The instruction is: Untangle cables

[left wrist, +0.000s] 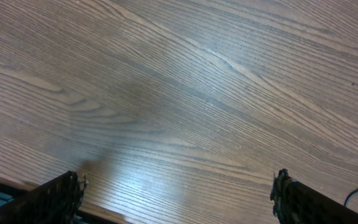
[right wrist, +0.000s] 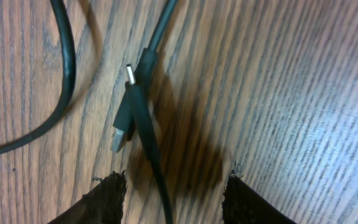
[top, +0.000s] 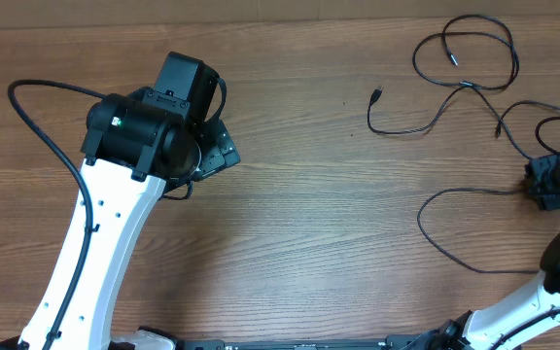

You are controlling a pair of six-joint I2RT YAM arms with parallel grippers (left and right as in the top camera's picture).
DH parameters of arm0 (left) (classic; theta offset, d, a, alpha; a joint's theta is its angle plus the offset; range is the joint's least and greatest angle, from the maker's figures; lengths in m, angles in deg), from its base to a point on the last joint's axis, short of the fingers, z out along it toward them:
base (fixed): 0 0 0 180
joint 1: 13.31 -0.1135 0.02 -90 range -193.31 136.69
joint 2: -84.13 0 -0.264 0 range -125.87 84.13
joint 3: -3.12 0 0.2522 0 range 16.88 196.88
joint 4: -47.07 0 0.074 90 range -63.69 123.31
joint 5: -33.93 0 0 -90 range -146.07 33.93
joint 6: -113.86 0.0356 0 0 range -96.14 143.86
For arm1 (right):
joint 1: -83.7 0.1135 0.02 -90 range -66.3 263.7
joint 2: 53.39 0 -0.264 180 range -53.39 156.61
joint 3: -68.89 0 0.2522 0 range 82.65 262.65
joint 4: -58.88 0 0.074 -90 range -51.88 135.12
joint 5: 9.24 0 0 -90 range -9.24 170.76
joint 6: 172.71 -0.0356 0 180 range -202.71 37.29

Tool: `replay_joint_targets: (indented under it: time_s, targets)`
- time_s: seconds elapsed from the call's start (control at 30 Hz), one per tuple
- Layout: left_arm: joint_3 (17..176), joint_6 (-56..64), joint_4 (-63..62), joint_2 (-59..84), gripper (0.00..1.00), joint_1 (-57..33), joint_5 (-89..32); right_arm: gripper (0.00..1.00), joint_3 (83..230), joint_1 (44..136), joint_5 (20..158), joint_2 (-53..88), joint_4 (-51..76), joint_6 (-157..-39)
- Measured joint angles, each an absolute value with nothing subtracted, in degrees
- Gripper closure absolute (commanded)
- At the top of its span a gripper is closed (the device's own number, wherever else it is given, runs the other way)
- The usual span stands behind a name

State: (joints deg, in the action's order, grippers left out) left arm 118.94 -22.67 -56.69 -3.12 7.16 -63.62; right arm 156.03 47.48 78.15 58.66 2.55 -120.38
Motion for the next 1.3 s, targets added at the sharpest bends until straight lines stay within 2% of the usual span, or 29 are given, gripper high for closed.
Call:
replay_joint_targets:
  time_s: [0.13, 0.3, 0.57, 1.13, 1.2, 1.27, 1.3]
  targets:
    - [118.94, -22.67, -56.71, -3.12, 0.00, 7.16, -63.62, 0.66, 156.03, 47.48, 78.39, 58.66, 2.05, -119.71]
    - [118.94, -22.67, -56.69, -3.12, 0.00, 7.16, -63.62, 0.71, 156.01, 47.48, 78.37, 58.66, 1.00, -119.29]
    - [118.94, -22.67, -56.69, -3.12, 0.01, 7.16, -63.62, 0.73, 156.01, 47.48, 78.37, 58.66, 0.33, -117.34]
    - [118.94, -22.67, -56.71, -3.12, 0.01, 7.16, -63.62, 0.72, 155.97, 47.48, 78.39, 59.73, 1.07, -117.08]
    - [118.94, -22.67, -56.71, -3.12, 0.00, 7.16, -63.62, 0.80, 155.86, 47.48, 78.41, 59.76, 1.16, -116.80]
    - [118.94, -22.67, -56.71, -3.12, 0.00, 7.16, -63.62, 0.94, 155.79, 47.48, 78.39, 59.78, 1.35, -116.84]
    - [118.94, -22.67, -56.71, -3.12, 0.00, 7.16, -63.62, 0.96, 155.79, 47.48, 78.44, 59.76, 1.37, -116.45]
